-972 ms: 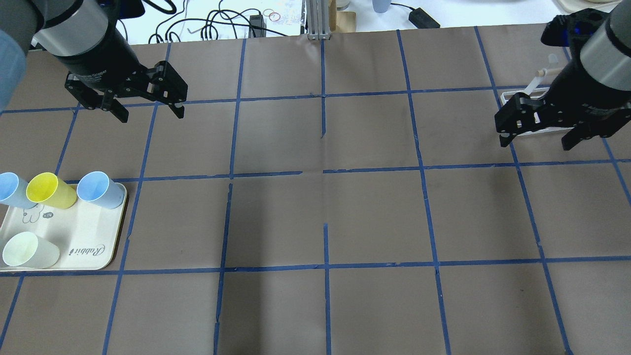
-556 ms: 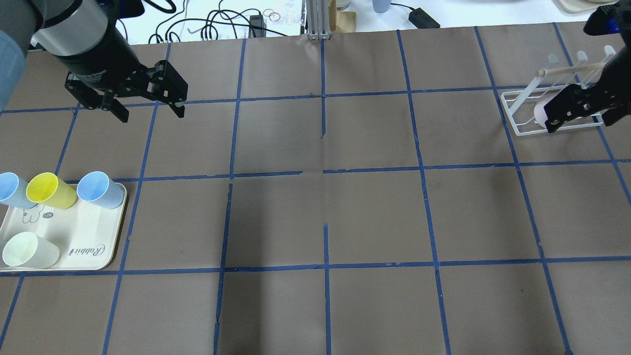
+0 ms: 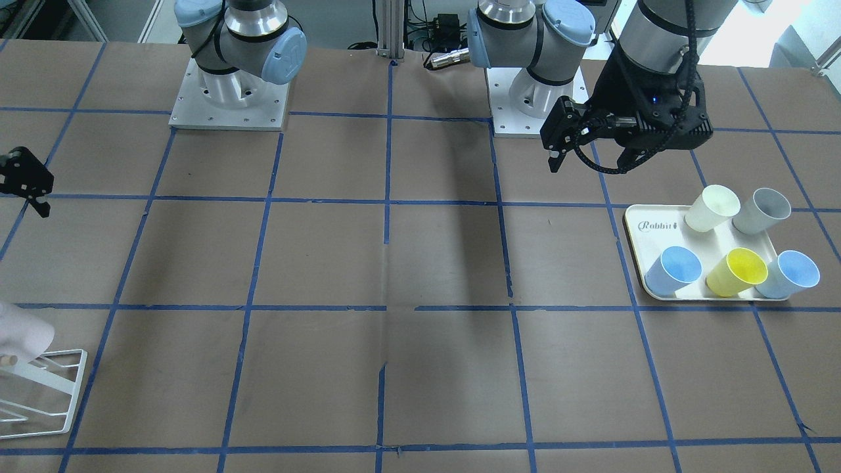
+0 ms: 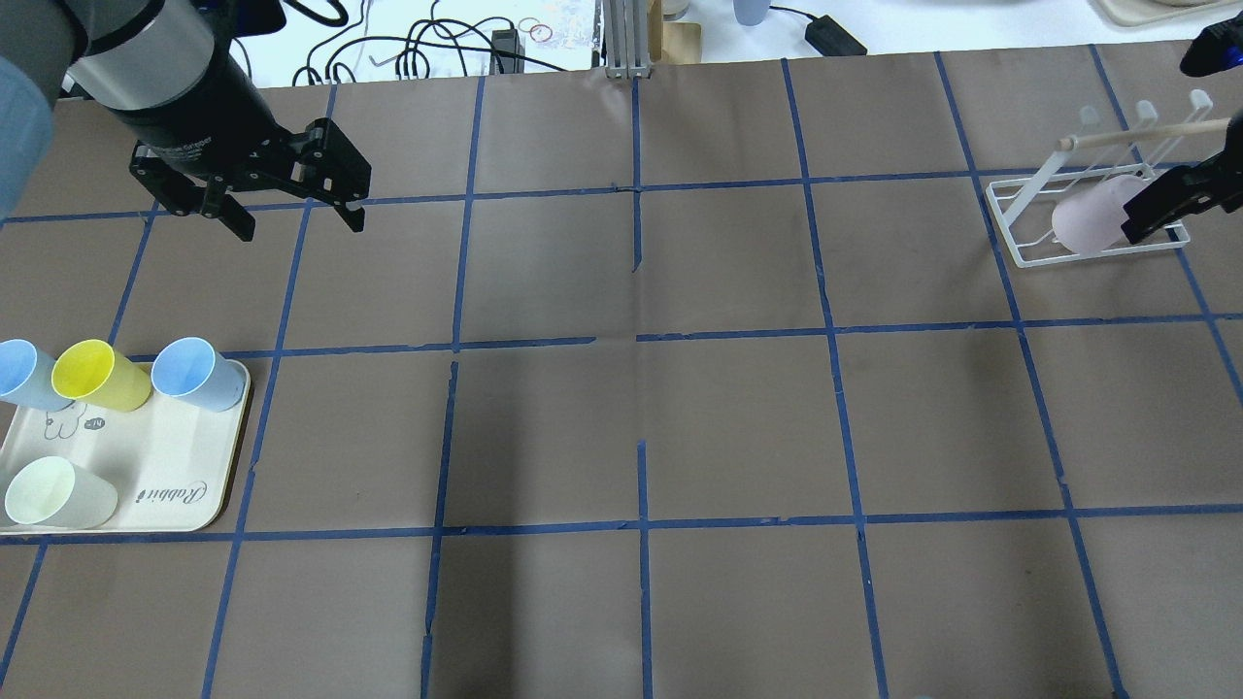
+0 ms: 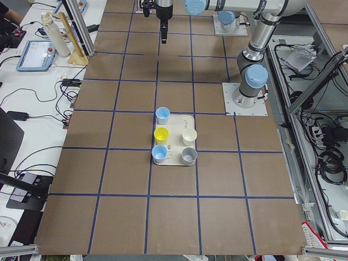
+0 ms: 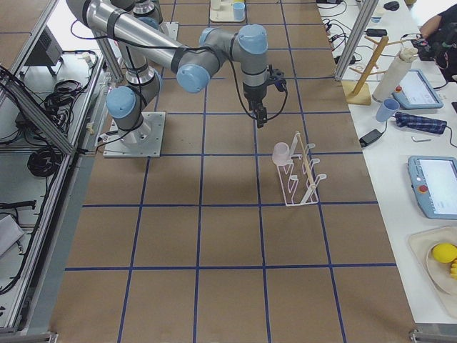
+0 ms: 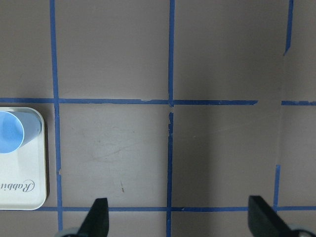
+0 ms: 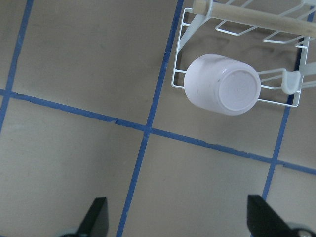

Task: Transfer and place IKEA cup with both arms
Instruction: 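Lower the right gripper and close it on the pink cup's base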

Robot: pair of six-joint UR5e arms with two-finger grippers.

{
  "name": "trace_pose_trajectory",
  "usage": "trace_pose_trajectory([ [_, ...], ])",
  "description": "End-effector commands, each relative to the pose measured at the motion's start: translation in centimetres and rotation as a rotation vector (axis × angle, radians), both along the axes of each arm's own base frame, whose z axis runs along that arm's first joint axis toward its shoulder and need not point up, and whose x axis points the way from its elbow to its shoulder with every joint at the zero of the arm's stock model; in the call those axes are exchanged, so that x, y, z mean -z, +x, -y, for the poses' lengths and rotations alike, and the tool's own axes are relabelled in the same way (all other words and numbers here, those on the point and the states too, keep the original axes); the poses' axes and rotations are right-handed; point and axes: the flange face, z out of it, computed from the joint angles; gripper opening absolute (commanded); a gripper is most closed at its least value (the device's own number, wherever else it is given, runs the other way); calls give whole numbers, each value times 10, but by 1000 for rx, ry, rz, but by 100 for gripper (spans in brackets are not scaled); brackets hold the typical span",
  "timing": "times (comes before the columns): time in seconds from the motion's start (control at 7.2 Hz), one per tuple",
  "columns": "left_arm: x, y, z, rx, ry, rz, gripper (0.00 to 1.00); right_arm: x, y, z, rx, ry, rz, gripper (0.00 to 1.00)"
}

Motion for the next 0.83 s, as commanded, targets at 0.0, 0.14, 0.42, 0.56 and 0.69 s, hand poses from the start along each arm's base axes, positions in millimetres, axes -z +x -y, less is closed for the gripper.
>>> trace_pose_trajectory([
  [0.0,0,0,0,1,-1,0,100,35,-15,29,-57,-39,1,100],
  [0.14,-2,0,-1,1,-4,0,100,44,-19,37,-74,-51,-4,100],
  [0.42,-3,0,0,1,-6,0,100,56,-30,55,-98,-44,-6,100],
  [0.56,-3,0,0,1,-6,-1,100,62,-36,65,-103,-40,-2,99],
  [0.69,-3,0,0,1,-6,-1,100,70,-52,67,-93,-32,7,97],
])
